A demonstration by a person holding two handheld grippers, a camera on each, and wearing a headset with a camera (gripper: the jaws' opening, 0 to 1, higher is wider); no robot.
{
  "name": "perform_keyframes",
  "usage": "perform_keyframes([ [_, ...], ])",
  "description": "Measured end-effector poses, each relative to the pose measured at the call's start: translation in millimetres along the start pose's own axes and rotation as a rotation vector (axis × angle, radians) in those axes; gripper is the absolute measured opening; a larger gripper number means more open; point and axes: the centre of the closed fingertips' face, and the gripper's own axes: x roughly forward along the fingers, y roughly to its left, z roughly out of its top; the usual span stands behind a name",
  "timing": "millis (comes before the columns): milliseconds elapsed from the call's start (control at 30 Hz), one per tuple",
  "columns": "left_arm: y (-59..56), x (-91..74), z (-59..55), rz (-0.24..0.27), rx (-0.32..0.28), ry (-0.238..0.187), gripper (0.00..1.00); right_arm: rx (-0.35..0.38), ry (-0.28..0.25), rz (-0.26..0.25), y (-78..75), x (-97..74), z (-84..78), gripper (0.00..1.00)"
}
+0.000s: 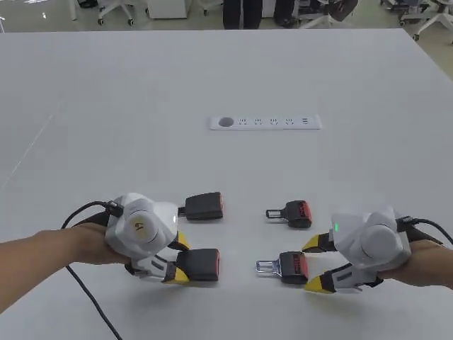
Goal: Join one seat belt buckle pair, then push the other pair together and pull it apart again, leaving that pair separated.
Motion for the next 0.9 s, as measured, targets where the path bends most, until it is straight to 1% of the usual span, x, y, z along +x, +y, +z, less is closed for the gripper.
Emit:
perform_keyframes([
  [67,-0.3,1.0,-0.5,-0.004,0.004,0.004,0.32,-0.003,0.003,-0.001,-0.7,1.3,0.2,0.36],
  [200,1.0,3.5,-3.5,-0.012,0.000,0.012,0.32,-0.005,0.011,0.012,-2.1,9.1,-3.4,0.36],
  [333,1.7,5.0,-5.2,-0.022,-0.013,0.019,0.32,-0.009,0.017,0.020,-1.4,9.3,-2.2,0.34],
  [533,0.0,6.9,-6.0,-0.034,0.016,0.043,0.32,-0.011,0.021,0.025,-1.1,10.1,-2.1,0.32],
  [700,-0.1,9.6,-9.2,-0.029,0.015,0.058,0.32,-0.018,0.022,0.027,-0.4,10.5,-1.1,0.32],
  [767,0.0,9.3,-9.4,-0.031,0.003,0.059,0.32,-0.019,0.023,0.027,-1.0,11.2,-1.4,0.32],
  [900,-1.2,9.4,-8.9,-0.038,0.002,0.063,0.32,-0.019,0.023,0.027,-0.2,11.4,-0.5,0.32],
])
